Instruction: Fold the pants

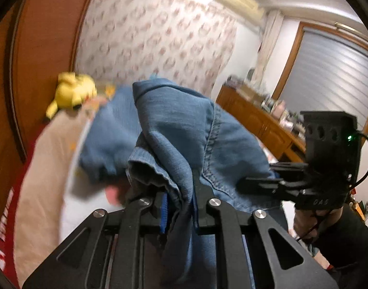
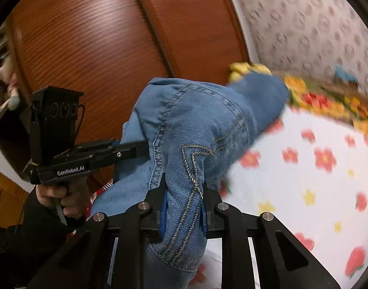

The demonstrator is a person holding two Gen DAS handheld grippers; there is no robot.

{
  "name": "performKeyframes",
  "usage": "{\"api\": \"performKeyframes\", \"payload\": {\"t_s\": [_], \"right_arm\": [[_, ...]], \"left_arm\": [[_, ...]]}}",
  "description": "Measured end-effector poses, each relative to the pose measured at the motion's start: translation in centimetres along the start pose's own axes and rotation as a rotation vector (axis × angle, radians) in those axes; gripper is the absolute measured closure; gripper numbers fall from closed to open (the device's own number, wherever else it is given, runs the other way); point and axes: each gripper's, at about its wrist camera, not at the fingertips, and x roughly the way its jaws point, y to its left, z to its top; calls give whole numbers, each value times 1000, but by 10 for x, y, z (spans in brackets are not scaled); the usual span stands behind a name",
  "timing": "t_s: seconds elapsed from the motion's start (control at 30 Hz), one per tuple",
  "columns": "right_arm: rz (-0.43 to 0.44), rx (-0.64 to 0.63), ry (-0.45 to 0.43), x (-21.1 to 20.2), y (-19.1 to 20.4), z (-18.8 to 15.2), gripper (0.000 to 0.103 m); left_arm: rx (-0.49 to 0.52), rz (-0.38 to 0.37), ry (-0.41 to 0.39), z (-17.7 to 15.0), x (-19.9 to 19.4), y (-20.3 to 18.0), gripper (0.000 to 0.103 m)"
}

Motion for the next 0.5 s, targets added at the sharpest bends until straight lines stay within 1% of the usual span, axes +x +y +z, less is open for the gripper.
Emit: {"api": "performKeyframes", "payload": {"t_s": [0.1, 0.2, 0.4, 0.5], "right_arm": [[32, -50, -28, -5, 15, 29, 83], [70, -89, -50, -2, 24, 61, 83], [114, -164, -80, 24, 41, 125, 83], [145, -168, -88, 46, 39, 158, 83]], "left_arm": [[5, 0, -77, 23, -31, 4, 87], [28, 36, -140, 47, -55, 12, 87], [37, 130, -213, 95, -79, 43, 87], [33, 170, -241, 122, -84, 62, 87]]}}
